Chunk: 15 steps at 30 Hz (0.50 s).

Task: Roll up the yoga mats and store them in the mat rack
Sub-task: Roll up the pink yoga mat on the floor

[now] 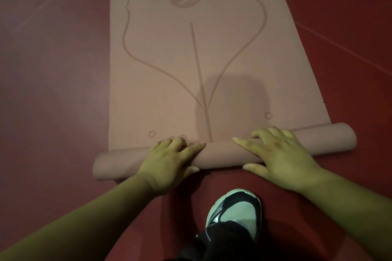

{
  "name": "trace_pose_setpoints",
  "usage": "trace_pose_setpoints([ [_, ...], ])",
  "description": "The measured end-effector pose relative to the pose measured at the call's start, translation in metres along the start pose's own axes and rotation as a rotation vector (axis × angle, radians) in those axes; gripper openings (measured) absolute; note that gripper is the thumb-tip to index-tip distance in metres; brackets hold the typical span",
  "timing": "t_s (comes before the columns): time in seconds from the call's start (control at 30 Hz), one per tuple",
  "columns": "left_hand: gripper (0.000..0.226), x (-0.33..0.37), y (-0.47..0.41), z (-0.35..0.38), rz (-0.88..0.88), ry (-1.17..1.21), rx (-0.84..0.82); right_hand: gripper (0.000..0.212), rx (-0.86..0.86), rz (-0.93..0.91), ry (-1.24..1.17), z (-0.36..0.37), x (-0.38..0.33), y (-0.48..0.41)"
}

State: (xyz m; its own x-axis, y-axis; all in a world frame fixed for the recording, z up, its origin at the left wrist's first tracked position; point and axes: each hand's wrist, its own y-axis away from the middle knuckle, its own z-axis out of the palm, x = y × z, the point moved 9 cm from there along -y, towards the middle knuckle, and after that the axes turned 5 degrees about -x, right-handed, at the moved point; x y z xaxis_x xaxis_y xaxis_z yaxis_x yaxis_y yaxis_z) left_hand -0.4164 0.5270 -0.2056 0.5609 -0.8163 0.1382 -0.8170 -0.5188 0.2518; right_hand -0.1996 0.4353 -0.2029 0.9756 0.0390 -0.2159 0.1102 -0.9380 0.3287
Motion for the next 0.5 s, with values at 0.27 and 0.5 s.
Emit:
trace_pose_setpoints([
  [0.27, 0.066, -0.001, -0.002, -0.008, 0.014, 0.003, -0.011, 0.063, -0.100, 0.017, -0.029, -0.002, 0.007, -0.014],
  [0.5, 0.064, 0.006, 0.001, -0.006, -0.059, -0.099, 0.054, 0.067, -0.261, 0.015, -0.086, -0.003, 0.010, -0.028],
])
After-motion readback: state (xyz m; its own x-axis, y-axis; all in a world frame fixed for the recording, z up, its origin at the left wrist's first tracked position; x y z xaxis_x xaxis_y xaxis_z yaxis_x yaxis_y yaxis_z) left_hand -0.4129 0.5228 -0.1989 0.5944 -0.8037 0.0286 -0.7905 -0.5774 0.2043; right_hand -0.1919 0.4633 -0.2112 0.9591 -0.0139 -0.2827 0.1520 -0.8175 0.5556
